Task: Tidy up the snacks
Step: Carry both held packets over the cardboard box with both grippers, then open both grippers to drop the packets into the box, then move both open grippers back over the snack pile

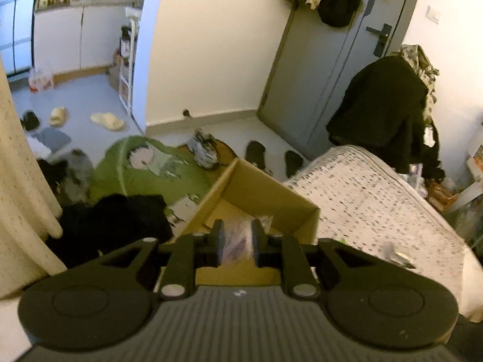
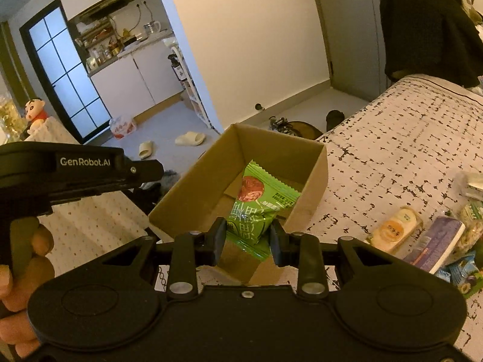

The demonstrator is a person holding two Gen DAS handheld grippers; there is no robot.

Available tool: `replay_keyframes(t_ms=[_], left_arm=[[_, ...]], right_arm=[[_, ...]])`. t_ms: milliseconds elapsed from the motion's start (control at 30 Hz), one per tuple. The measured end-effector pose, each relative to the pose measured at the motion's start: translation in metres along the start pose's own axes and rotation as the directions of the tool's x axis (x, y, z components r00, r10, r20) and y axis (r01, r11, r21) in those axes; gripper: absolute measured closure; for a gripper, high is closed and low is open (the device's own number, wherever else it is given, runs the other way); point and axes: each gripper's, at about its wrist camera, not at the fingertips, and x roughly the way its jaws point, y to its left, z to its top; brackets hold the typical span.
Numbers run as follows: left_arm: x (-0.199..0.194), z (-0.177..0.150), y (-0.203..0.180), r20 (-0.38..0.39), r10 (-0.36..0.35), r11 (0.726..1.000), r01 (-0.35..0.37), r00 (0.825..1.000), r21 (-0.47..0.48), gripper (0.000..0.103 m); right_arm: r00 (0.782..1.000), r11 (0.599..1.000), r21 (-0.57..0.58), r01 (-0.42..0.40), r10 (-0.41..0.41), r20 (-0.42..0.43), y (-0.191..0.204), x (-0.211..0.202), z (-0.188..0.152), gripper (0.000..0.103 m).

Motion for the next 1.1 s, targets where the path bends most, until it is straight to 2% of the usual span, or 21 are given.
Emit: replay_keyframes(t_ms=[100, 200, 300, 367, 467, 533, 567, 667, 733, 800, 900, 1000, 1100], left_arm=[[0.001, 0.000, 0.003, -0.023, 0.015, 1.000, -0.015, 1.000, 0.000, 0.084], [-0.003, -0.002, 0.008, -0.031, 0.033, 0.999, -0.033, 0.999, -0.009, 0.077], [-0.011, -0.005, 0.013, -0.025, 0.054, 0.998, -0.054, 0.998, -0.010, 0.063], [-0.016, -0.007, 0.016, -0.024, 0.081, 0.997, -0.081, 0.996, -0.014, 0.050], [-0.025, -0.012, 0.024, -0.022, 0.094, 0.995, -0.095, 0.995, -0.032, 0.046], [-0.030, -0.015, 0.029, -0.034, 0.098, 0.994, -0.100, 0.995, -0.046, 0.045], [-0.032, -0.016, 0.030, -0.039, 0.101, 0.993, -0.103, 0.994, -0.051, 0.045], [-0.042, -0.018, 0.035, -0.045, 0.109, 0.992, -0.112, 0.993, -0.065, 0.043], [-0.048, -0.020, 0.037, -0.041, 0.114, 0.991, -0.117, 0.993, -0.072, 0.035], [-0.058, -0.023, 0.037, -0.023, 0.113, 0.991, -0.114, 0.993, -0.069, 0.029], [-0.067, -0.028, 0.032, -0.005, 0.107, 0.993, -0.107, 0.994, -0.043, 0.022], [-0.072, -0.033, 0.025, 0.004, 0.117, 0.993, -0.117, 0.993, -0.010, 0.018], [-0.074, -0.036, 0.020, -0.005, 0.138, 0.991, -0.138, 0.990, 0.001, 0.017]], right_arm=[[1.000, 1.000, -0.005, 0.008, -0.008, 0.000, 0.002, 0.001, 0.000, 0.072], [1.000, 1.000, -0.003, 0.010, -0.010, 0.012, 0.002, -0.001, 0.001, 0.072], [0.999, 1.000, -0.012, -0.003, 0.004, 0.032, 0.003, -0.002, 0.002, 0.072], [0.999, 1.000, -0.024, -0.020, 0.021, 0.046, 0.004, -0.002, 0.004, 0.072], [0.996, 0.998, -0.044, -0.054, 0.057, 0.070, 0.005, -0.002, 0.005, 0.070], [0.994, 0.997, -0.067, -0.039, 0.045, 0.099, 0.006, -0.005, 0.004, 0.051], [0.994, 0.997, -0.069, -0.020, 0.027, 0.110, 0.006, -0.008, 0.003, 0.037], [0.991, 0.998, -0.054, -0.013, 0.020, 0.135, 0.005, -0.021, 0.003, 0.034], [0.992, 0.999, -0.037, -0.007, 0.011, 0.127, 0.002, -0.029, 0.002, 0.031], [0.993, 0.999, -0.033, 0.028, -0.024, 0.113, 0.000, -0.036, 0.000, 0.016], [0.992, 0.994, -0.059, 0.087, -0.081, 0.101, 0.000, -0.051, -0.007, 0.003], [0.987, 0.985, -0.100, 0.143, -0.134, 0.093, -0.001, -0.067, -0.012, 0.000], [0.983, 0.981, -0.080, 0.174, -0.168, 0.075, -0.010, -0.078, -0.014, 0.000]])
